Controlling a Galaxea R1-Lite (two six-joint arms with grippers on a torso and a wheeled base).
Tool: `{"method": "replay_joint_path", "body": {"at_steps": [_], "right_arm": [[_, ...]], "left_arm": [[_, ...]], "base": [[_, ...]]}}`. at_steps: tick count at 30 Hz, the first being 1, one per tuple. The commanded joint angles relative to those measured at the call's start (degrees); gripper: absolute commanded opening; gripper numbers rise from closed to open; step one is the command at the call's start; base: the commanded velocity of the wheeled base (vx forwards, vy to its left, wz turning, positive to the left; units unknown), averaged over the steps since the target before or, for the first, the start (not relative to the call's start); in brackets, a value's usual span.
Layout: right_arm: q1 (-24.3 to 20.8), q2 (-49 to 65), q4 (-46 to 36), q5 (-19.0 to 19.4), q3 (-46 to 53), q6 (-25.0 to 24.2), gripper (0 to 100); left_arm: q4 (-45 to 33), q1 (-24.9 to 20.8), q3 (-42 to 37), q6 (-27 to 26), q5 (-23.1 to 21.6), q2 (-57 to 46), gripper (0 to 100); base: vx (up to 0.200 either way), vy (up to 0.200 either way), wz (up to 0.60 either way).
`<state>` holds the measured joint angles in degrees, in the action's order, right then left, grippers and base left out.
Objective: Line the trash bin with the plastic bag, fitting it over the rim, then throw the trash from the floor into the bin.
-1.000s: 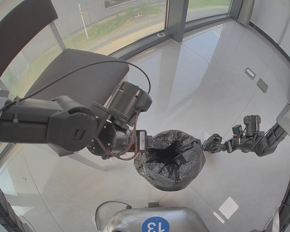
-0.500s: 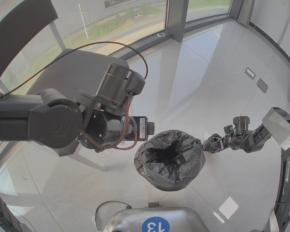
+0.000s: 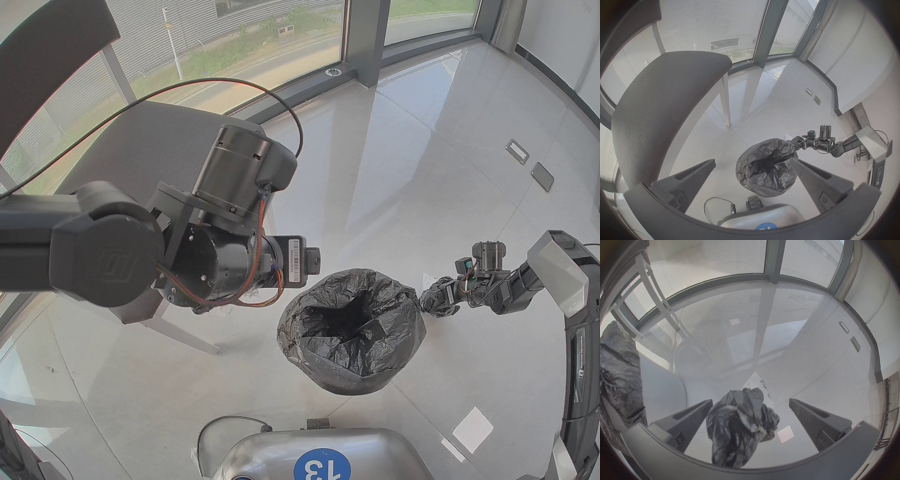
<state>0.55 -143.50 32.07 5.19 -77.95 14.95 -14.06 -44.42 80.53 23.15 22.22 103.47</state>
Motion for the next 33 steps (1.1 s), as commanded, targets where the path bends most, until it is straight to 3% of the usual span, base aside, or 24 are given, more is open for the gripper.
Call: {"method": "replay_joint_path", "body": {"at_steps": [1,5,6,16,22,25,28,33], "right_arm": [[0.33,-3.37,0.01,0.08,-3.97,-0.09,100],[0.33,-4.6,0.18,0.34,-4.85,-0.36,100],[0.33,-4.69,0.18,0.43,-4.93,-0.53,0],[-0.02,-5.04,0.36,1.05,-5.55,-1.5,0],[0.07,3.05,2.64,1.05,2.36,-0.88,0],[0.33,10.6,5.46,1.05,8.95,0.0,0],[0.51,25.28,5.19,1.57,18.18,3.34,0],[-0.02,41.81,-1.14,7.29,23.37,8.96,0]], "left_arm": [[0.78,0.13,-0.02,0.14,-0.08,-0.03,100],[1.14,0.39,0.15,0.14,-0.16,0.33,100],[1.14,0.39,0.15,0.14,-0.16,0.41,100],[3.07,0.3,0.15,-0.12,-0.16,2.0,100],[2.98,0.21,-0.64,0.23,-0.08,2.35,100],[2.98,0.21,-1.96,0.23,0.01,2.35,100],[2.89,0.39,-4.86,-0.3,0.1,2.35,100],[2.98,0.83,-7.05,-0.39,0.28,2.35,100]], "base": [[0.0,0.0,0.0],[0.0,0.0,0.0],[0.0,0.0,0.0],[0.0,0.0,0.0],[0.0,0.0,0.0],[0.0,0.0,0.0],[0.0,0.0,0.0],[0.0,0.0,0.0]]}}
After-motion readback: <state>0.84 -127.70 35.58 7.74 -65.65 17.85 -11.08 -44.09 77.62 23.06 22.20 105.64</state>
